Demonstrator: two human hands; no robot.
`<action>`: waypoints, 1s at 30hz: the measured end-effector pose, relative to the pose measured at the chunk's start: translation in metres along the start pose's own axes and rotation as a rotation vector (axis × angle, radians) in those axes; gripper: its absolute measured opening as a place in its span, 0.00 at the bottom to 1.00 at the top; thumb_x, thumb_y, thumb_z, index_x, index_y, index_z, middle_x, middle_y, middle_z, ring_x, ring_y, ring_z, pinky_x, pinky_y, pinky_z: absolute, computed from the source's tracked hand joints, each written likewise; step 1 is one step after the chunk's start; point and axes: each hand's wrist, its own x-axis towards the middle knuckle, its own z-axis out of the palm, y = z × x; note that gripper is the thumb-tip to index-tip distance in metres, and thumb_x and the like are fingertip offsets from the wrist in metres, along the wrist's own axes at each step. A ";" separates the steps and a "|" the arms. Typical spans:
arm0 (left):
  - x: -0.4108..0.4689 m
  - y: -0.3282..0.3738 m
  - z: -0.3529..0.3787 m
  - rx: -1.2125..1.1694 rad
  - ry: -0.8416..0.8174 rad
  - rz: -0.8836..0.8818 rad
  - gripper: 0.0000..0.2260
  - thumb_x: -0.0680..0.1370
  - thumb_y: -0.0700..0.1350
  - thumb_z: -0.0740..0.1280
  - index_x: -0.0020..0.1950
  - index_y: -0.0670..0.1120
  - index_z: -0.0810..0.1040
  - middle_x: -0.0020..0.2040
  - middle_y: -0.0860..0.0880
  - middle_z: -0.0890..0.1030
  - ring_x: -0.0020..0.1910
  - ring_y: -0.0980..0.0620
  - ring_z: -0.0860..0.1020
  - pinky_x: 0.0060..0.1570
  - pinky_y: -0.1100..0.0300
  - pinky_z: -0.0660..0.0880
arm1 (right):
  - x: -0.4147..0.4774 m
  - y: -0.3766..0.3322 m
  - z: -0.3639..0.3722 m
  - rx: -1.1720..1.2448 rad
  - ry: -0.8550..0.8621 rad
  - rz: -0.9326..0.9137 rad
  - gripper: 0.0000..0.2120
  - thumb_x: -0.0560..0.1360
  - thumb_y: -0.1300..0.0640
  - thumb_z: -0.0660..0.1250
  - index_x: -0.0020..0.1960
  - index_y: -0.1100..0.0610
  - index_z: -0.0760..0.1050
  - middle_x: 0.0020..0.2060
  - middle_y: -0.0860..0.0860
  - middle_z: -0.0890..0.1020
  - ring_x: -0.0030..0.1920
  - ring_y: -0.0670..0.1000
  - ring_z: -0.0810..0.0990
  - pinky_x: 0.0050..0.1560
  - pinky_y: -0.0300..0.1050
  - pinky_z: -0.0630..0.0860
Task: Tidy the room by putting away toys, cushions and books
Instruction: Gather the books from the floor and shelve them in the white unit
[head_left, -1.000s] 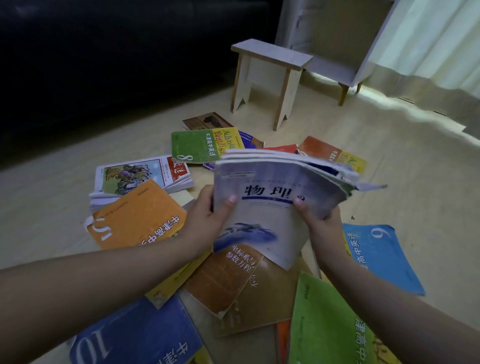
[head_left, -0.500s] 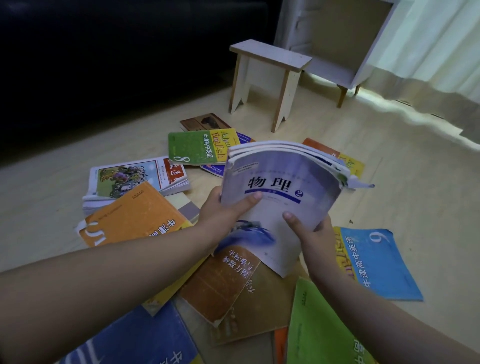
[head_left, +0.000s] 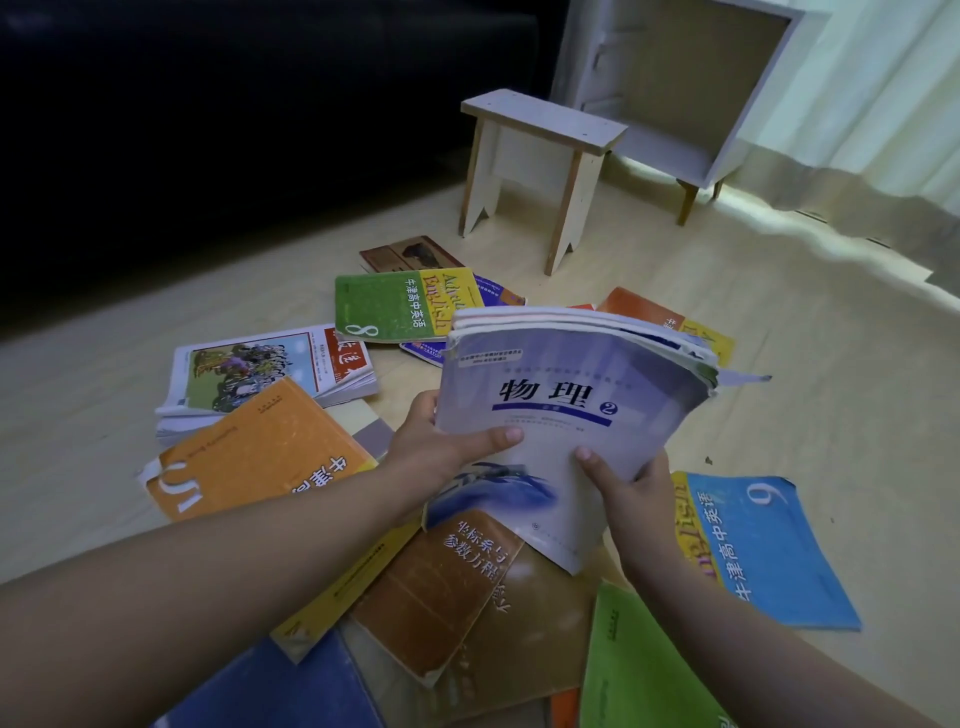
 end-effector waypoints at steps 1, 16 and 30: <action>0.000 0.001 -0.001 0.008 -0.011 -0.005 0.45 0.49 0.62 0.82 0.62 0.54 0.69 0.57 0.51 0.80 0.56 0.50 0.79 0.56 0.48 0.78 | 0.001 0.000 0.001 0.007 0.003 0.008 0.25 0.71 0.60 0.74 0.65 0.56 0.69 0.57 0.52 0.81 0.54 0.51 0.81 0.54 0.51 0.79; -0.007 -0.024 -0.010 0.433 0.117 0.174 0.14 0.76 0.43 0.70 0.61 0.45 0.75 0.52 0.48 0.80 0.48 0.52 0.77 0.40 0.66 0.74 | -0.003 0.021 0.004 -0.153 -0.008 0.020 0.25 0.75 0.59 0.70 0.69 0.56 0.67 0.57 0.50 0.78 0.56 0.51 0.78 0.54 0.46 0.75; -0.013 -0.009 -0.007 0.521 0.142 0.230 0.10 0.77 0.47 0.68 0.56 0.45 0.79 0.43 0.52 0.80 0.38 0.60 0.76 0.32 0.65 0.70 | -0.007 0.013 0.002 -0.116 0.033 0.040 0.21 0.77 0.61 0.67 0.68 0.58 0.68 0.58 0.51 0.78 0.56 0.51 0.77 0.56 0.43 0.72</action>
